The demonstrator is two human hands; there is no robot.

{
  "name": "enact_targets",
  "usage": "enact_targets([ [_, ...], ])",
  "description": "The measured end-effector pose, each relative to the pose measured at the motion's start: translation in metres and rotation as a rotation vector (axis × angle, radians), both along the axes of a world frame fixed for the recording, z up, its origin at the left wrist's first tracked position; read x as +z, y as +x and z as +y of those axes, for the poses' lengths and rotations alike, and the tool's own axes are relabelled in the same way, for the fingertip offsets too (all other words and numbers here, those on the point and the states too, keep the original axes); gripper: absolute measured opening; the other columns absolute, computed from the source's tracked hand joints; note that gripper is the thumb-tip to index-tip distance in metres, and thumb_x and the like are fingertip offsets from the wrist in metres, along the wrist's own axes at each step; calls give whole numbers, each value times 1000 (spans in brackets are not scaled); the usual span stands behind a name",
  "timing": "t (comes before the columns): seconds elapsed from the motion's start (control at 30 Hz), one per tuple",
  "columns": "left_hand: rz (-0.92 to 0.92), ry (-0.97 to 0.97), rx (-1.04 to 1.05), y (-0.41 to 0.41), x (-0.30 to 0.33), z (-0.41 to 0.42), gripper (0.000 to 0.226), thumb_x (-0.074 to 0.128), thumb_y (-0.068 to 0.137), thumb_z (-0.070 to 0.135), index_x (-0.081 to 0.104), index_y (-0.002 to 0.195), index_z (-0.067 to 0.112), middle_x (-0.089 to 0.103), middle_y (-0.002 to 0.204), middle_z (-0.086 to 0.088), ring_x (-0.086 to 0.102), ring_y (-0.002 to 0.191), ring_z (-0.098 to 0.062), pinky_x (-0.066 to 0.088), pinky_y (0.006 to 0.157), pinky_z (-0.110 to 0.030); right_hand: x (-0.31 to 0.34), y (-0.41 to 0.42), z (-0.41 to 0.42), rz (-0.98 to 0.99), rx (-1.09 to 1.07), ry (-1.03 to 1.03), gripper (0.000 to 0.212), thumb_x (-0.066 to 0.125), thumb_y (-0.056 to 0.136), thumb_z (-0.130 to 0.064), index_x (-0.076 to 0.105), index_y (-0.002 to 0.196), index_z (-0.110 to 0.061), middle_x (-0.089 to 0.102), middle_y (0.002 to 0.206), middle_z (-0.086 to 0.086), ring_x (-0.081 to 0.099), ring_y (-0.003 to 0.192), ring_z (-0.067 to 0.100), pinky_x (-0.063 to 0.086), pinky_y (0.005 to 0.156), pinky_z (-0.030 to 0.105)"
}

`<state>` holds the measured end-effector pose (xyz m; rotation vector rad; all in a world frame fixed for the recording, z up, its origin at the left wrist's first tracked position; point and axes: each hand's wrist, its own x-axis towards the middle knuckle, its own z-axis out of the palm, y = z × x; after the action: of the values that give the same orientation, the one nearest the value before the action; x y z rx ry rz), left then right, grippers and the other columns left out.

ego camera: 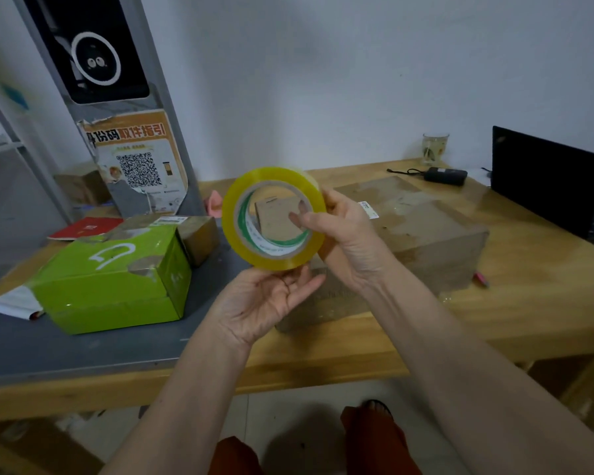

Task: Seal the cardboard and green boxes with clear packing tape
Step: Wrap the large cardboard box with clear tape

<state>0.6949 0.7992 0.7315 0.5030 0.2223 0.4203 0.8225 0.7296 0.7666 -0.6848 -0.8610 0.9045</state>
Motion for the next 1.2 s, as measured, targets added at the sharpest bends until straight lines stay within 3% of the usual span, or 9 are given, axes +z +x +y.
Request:
enact_targets([
  [0.17, 146, -49, 70, 0, -5, 3, 66, 89, 18, -21, 73, 81, -10, 71, 84, -22, 72, 66, -30, 58, 57, -56, -8, 3, -7, -75, -10, -49, 50, 65, 66, 6, 56, 114, -7, 69, 96, 4, 66, 90, 18, 56, 80, 30],
  [0.27, 302, 83, 78, -1, 0, -2, 40, 78, 56, -9, 71, 95, -3, 72, 88, -21, 73, 69, -30, 57, 66, -55, -11, 5, -14, -190, -8, -95, 54, 62, 65, 7, 55, 116, -12, 68, 98, 1, 66, 91, 14, 55, 82, 32],
  [0.37, 365, 167, 162, -2, 7, 1, 35, 58, 76, 2, 64, 110, 1, 72, 97, -24, 73, 77, -35, 57, 69, -51, -8, 9, -24, -457, -74, -212, 52, 63, 67, 8, 53, 116, -9, 63, 104, 15, 64, 93, 24, 55, 81, 39],
  [0.5, 433, 292, 297, -2, 13, 7, 20, 42, 99, 1, 62, 97, -4, 73, 80, -20, 73, 67, -30, 58, 63, -45, -8, 8, -29, -668, -252, -272, 35, 66, 76, 10, 49, 105, -2, 53, 94, 14, 53, 85, 23, 45, 65, 30],
  [0.6, 463, 429, 362, 0, 17, 4, 19, 45, 98, 0, 63, 91, -2, 74, 78, -15, 73, 68, -25, 61, 61, -39, -15, 3, -25, -631, -348, -251, 37, 67, 75, 3, 51, 107, -10, 58, 102, 15, 57, 95, 30, 51, 77, 48],
  [0.67, 507, 469, 387, 0, 19, 1, 19, 48, 97, -2, 65, 89, -2, 74, 79, -14, 73, 71, -24, 61, 56, -33, -19, 1, -24, -556, -381, -266, 40, 64, 75, 2, 53, 110, -16, 59, 106, 14, 58, 99, 29, 51, 84, 51],
  [0.87, 560, 474, 351, -2, 23, -3, 14, 52, 92, -8, 66, 91, -9, 71, 86, -18, 69, 79, -24, 59, 55, -27, -23, 8, -33, -431, -403, -258, 41, 59, 85, 6, 56, 102, -31, 61, 100, 4, 60, 90, 12, 52, 78, 28],
  [1.0, 512, 405, 316, -3, 25, -6, 15, 49, 92, -11, 63, 95, -15, 68, 101, -27, 67, 93, -32, 61, 72, -37, -26, 8, -36, -455, -400, -252, 43, 59, 85, 8, 55, 100, -33, 60, 100, 3, 59, 87, 9, 50, 69, 20],
  [1.2, 413, 348, 319, -4, 29, -12, 15, 46, 97, -5, 60, 93, -11, 71, 75, -20, 73, 68, -25, 62, 68, -38, -26, 19, -34, -294, -433, -224, 49, 54, 87, 14, 56, 89, -35, 64, 85, -11, 63, 79, -1, 53, 71, 16],
])
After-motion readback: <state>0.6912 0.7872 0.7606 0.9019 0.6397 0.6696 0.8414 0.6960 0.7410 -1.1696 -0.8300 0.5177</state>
